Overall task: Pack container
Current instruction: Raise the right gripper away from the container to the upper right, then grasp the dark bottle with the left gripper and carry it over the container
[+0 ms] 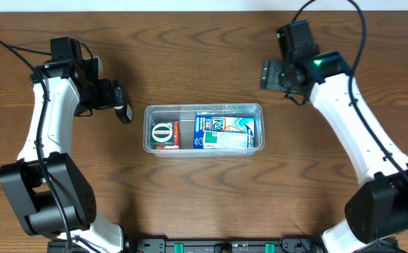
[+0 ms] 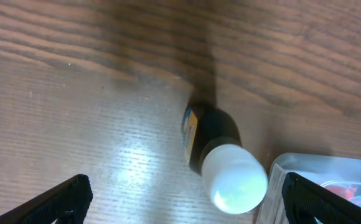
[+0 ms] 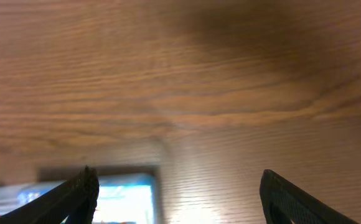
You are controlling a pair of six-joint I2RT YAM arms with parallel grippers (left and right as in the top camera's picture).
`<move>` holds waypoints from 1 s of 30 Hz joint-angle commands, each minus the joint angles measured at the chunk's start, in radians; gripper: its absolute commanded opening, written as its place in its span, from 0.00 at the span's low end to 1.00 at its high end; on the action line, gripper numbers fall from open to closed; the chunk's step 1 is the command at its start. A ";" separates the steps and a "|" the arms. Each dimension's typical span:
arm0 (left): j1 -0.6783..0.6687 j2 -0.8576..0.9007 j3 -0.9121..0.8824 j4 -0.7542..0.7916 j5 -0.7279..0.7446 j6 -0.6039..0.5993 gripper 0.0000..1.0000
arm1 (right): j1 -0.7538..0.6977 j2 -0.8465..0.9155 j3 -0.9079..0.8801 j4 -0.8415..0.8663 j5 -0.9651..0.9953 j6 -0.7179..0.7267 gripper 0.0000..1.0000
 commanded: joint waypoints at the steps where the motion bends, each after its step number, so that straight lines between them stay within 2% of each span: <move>1: -0.008 0.015 0.007 0.011 0.014 -0.008 0.98 | -0.038 0.008 -0.021 0.008 0.019 -0.026 0.81; 13: -0.024 0.066 0.006 0.068 0.014 -0.008 1.00 | -0.097 0.008 -0.071 0.019 0.019 -0.031 0.82; 15: -0.030 0.082 0.006 0.068 0.014 -0.008 0.97 | -0.097 0.008 -0.071 0.021 0.019 -0.030 0.82; 17: -0.034 0.094 0.006 0.068 0.014 -0.007 0.86 | -0.098 0.008 -0.071 0.024 0.020 -0.031 0.82; 18: -0.035 0.097 0.006 0.069 0.014 -0.008 0.76 | -0.099 0.008 -0.071 0.027 0.020 -0.033 0.82; 20: -0.035 0.097 0.006 0.072 0.014 -0.008 0.65 | -0.100 0.008 -0.071 0.030 0.020 -0.034 0.82; 23: -0.035 0.096 0.006 0.080 0.014 -0.008 0.61 | -0.100 0.008 -0.071 0.034 0.021 -0.038 0.83; 30: -0.037 0.096 0.007 0.079 0.014 -0.013 0.33 | -0.103 0.008 -0.071 0.037 0.047 -0.038 0.86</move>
